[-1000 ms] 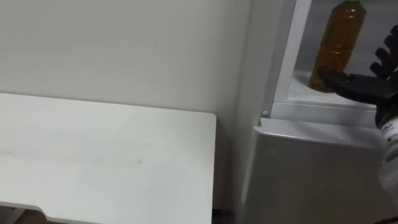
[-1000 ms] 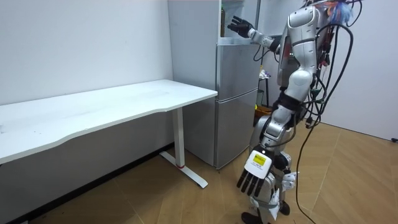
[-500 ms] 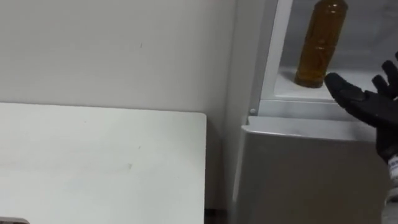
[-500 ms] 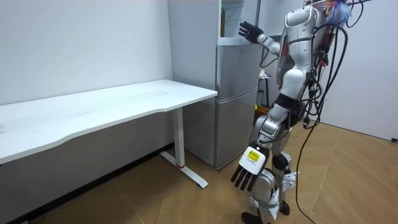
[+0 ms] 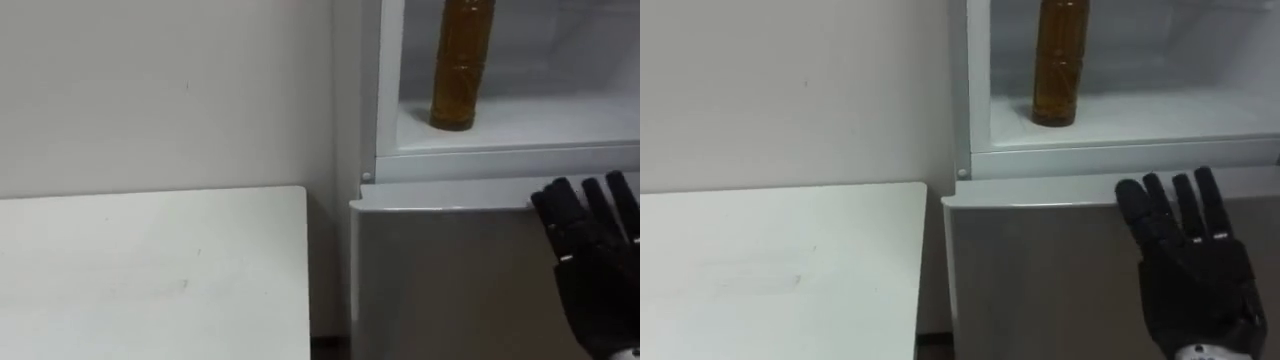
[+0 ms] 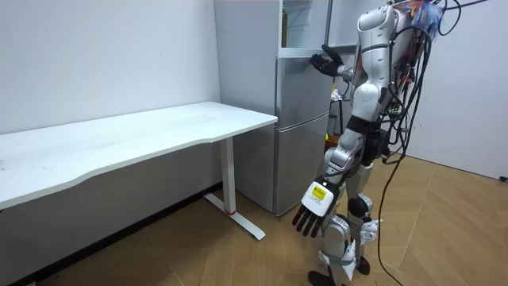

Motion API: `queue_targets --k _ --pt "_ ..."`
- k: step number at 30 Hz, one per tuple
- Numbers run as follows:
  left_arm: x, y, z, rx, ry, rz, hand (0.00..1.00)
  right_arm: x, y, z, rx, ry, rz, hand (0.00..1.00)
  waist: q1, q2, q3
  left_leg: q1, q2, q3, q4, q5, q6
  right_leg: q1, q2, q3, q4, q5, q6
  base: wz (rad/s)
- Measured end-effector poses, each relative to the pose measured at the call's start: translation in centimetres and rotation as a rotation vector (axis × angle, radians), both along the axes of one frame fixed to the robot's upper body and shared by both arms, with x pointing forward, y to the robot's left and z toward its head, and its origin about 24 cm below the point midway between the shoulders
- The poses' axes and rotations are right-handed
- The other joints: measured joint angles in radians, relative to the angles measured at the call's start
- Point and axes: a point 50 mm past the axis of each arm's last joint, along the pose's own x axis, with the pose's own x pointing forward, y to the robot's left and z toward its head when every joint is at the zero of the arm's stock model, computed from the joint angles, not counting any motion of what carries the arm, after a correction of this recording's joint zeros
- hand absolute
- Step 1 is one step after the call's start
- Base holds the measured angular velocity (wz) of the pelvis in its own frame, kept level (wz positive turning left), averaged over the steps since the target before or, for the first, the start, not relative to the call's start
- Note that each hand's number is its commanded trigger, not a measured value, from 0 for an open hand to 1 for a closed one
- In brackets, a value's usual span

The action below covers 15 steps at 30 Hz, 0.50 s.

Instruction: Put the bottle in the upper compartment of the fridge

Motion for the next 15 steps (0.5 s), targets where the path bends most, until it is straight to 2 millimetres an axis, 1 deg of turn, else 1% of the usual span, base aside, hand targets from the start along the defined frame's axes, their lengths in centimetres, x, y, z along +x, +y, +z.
queue_targets --k 2,3,5,6,8,9,11,14,15 --pt "0.1 -0.1 0.0 -0.001 -0.013 -0.007 0.0 -0.4 0.0 -1.0 0.056 0.005 0.024 0.0 -0.008 0.004 0.0023 -0.001 0.001 0.006 0.0 -0.005 0.0 -0.001 0.002 0.01 0.0 0.0 0.0 -0.16" --pt "0.2 0.0 0.0 -0.001 -0.018 -0.008 0.0 -0.4 -0.1 -1.3 0.063 0.011 0.024 0.0 -0.01 0.005 0.0022 -0.001 0.001 0.007 0.0 -0.006 0.0 -0.001 0.002 0.01 -0.001 0.0 0.0 -0.07" --pt "0.9 0.1 0.1 0.003 -0.04 -0.006 0.0 -0.9 -0.4 -2.7 0.108 0.027 0.031 0.0 -0.009 0.005 0.0004 -0.003 0.001 0.01 -0.002 -0.007 0.0 -0.013 0.002 0.01 0.001 0.0 0.001 -0.06" --pt "1.0 0.2 0.1 0.001 -0.045 0.004 0.0 -0.9 -0.5 -3.0 0.118 0.033 0.035 0.0 -0.009 0.005 0.0008 -0.004 0.001 0.012 -0.002 -0.007 0.0 -0.016 0.002 0.01 0.001 0.0 0.0 -0.08" --pt "1.0 0.1 0.0 -0.003 -0.05 0.021 0.0 -1.2 -0.6 -4.5 0.145 0.055 0.033 0.0 -0.007 0.007 0.0004 -0.002 0.001 0.019 -0.003 -0.007 0.0 -0.016 0.003 0.015 0.001 0.0 0.0 -0.09" --pt "1.0 0.1 0.0 -0.003 -0.052 0.025 0.0 -1.2 -0.7 -5.0 0.15 0.062 0.03 0.0 -0.007 0.007 0.0003 -0.001 0.002 0.02 -0.003 -0.008 -0.001 -0.015 0.004 0.017 0.001 0.0 0.0 -0.07" --pt "1.0 0.1 0.0 -0.01 -0.06 0.057 0.0 -1.9 -1.0 -7.1 0.19 0.115 0.014 0.0 -0.007 0.006 -0.0004 -0.001 0.003 0.023 -0.003 -0.011 -0.002 -0.014 0.005 0.018 0.0 0.0 0.0 -0.02" --pt "0.5 0.1 0.0 -0.016 -0.047 0.078 0.0 -3.0 -1.0 -9.3 0.252 0.197 -0.002 0.0 -0.005 0.008 -0.0005 -0.004 0.003 0.026 -0.005 -0.011 -0.002 -0.015 0.005 0.018 0.002 0.0 0.001 0.0" --pt "0.4 0.2 0.0 -0.016 -0.044 0.081 0.0 -3.3 -1.1 -9.7 0.253 0.211 -0.004 0.0 -0.006 0.008 -0.0007 -0.003 0.003 0.025 -0.005 -0.011 -0.002 -0.014 0.005 0.017 0.002 0.0 0.001 0.0"
